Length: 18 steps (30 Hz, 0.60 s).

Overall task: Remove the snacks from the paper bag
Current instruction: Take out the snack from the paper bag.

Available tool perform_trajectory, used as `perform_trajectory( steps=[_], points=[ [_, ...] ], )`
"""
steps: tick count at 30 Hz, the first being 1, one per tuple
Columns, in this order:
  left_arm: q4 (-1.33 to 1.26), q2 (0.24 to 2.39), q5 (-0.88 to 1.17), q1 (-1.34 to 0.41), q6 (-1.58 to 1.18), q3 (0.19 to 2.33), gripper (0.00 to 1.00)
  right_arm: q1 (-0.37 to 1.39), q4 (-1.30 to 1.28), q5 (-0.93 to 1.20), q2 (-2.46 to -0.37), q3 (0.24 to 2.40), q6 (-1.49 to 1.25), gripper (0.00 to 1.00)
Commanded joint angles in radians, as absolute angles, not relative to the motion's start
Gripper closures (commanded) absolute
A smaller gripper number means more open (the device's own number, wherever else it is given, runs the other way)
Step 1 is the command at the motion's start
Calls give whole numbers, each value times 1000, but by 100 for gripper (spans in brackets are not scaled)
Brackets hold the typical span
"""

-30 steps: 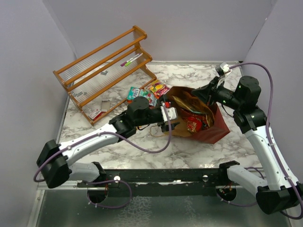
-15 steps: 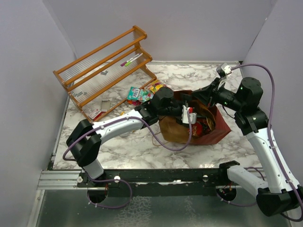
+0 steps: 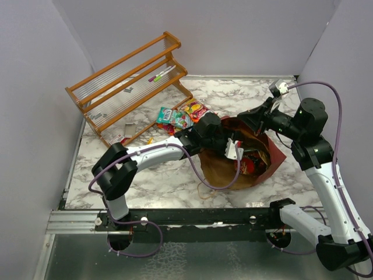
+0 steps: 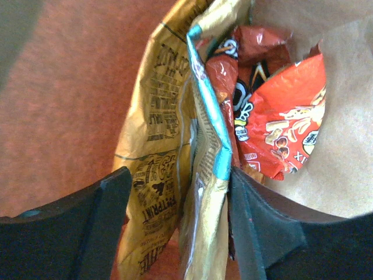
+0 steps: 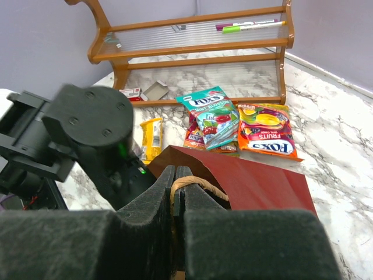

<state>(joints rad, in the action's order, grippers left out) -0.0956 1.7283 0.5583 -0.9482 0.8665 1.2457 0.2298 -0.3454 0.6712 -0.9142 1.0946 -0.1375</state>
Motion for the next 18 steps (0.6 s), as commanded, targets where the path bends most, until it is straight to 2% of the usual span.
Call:
perform_trajectory(
  steps=[1,3,8,10,12,14,18],
  points=[
    [-83,1779,583,-976,870,1279,45,232,-335,659,-887,1100,-134,96],
    [-63,1778,580,-994,878,1277,48,232,-340,653,-881,1099,-135,96],
    [-78,1742,564,-1014,862,1252,68,232,-335,602,-860,1086,-136,96],
    [-89,1717,545,-1015,836,1255,73,232,-335,571,-851,1078,-132,96],
    [-85,1703,532,-1014,809,1270,83,232,-339,549,-846,1074,-131,96],
    [-79,1673,521,-1015,807,1281,100,232,-342,551,-844,1070,-133,97],
    [-89,1648,513,-1017,785,1282,100,232,-333,562,-836,1059,-143,97]
  ],
)
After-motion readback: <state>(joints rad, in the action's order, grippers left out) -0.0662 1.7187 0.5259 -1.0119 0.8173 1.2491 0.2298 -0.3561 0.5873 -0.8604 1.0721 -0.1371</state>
